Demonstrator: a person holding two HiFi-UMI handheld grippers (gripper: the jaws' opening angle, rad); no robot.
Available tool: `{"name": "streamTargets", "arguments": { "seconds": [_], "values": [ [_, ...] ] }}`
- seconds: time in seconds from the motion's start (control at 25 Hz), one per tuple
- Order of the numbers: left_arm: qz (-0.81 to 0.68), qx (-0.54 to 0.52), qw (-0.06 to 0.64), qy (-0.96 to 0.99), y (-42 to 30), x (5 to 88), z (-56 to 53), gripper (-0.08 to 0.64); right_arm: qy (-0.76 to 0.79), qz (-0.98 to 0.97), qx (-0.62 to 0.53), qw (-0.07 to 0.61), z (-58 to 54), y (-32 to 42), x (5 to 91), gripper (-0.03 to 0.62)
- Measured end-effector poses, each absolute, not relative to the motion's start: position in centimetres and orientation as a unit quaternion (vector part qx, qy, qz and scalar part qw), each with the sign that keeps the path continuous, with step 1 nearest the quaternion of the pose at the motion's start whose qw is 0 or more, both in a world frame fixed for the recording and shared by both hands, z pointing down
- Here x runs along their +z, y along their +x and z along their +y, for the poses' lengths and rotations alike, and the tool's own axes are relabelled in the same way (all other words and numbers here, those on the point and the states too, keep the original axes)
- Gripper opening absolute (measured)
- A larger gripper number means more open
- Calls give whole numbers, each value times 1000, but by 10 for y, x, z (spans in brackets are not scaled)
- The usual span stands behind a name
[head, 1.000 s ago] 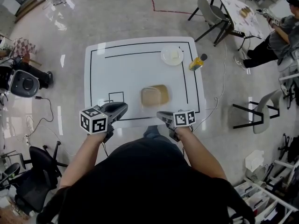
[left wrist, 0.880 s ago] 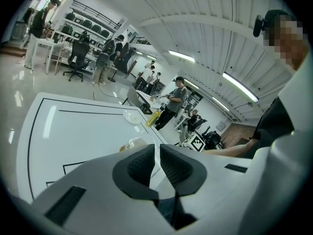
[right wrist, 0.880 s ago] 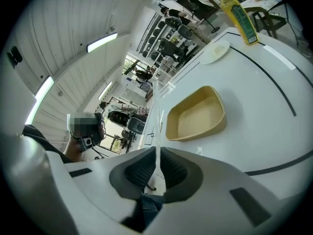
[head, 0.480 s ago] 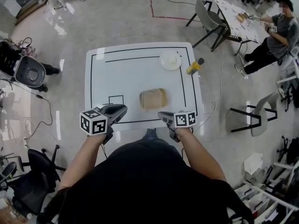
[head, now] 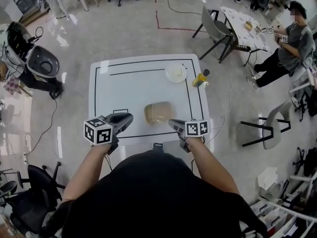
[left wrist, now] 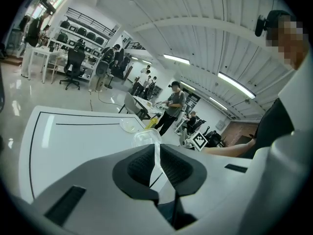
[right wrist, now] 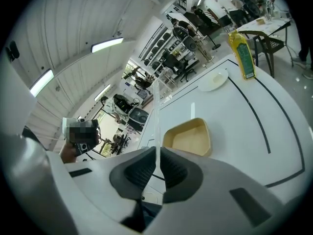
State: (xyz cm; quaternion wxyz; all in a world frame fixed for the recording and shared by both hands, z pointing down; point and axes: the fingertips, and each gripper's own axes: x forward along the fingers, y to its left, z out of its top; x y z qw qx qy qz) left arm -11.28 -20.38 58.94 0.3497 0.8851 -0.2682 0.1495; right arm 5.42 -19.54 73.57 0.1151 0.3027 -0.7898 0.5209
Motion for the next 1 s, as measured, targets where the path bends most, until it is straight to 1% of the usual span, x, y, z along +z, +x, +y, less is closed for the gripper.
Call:
{"name": "streamTargets", "arguments": {
  "seconds": [0.56, 1.0],
  "values": [
    [-276, 139, 327, 893, -112, 559, -199, 51, 359, -797, 477, 90, -218, 90, 690, 43],
    [-290, 135, 311, 895, -118, 545, -208, 51, 411, -806, 413, 102, -243, 124, 660, 43]
  ]
}}
